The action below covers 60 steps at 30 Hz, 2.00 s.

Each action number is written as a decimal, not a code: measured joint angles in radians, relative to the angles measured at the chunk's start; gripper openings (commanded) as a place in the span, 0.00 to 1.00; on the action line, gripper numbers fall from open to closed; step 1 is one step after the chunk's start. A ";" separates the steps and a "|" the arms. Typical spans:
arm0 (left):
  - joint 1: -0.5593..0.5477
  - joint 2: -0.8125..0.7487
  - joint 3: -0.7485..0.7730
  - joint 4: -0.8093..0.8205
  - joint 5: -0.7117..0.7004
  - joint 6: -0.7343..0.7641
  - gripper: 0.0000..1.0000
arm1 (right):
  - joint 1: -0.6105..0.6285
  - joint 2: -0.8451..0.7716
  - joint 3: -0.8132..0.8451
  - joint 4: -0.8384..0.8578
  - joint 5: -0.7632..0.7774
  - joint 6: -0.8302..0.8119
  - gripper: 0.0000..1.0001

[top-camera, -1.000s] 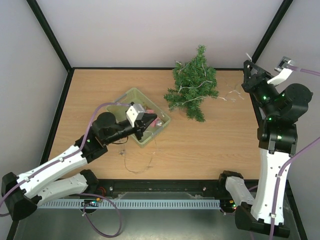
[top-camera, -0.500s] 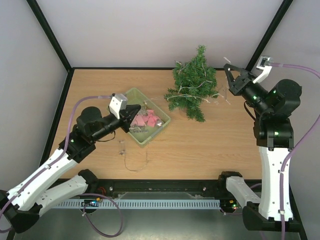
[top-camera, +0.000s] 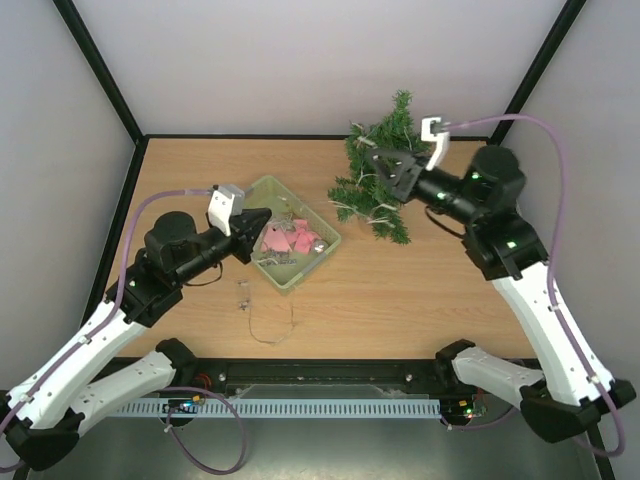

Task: Decorate the small christmas tree
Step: Wrap the decoration item around the Christmas tree.

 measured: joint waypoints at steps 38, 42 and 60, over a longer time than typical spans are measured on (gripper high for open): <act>0.041 -0.036 -0.072 -0.081 -0.153 -0.216 0.02 | 0.339 0.561 0.136 0.102 0.459 -0.299 0.02; 0.041 -0.040 -0.072 -0.082 -0.174 -0.209 0.02 | 0.339 0.620 0.207 0.098 0.498 -0.324 0.02; 0.290 0.103 0.069 -0.103 -0.106 -0.192 0.03 | 0.339 0.756 0.422 -0.120 0.614 -0.405 0.34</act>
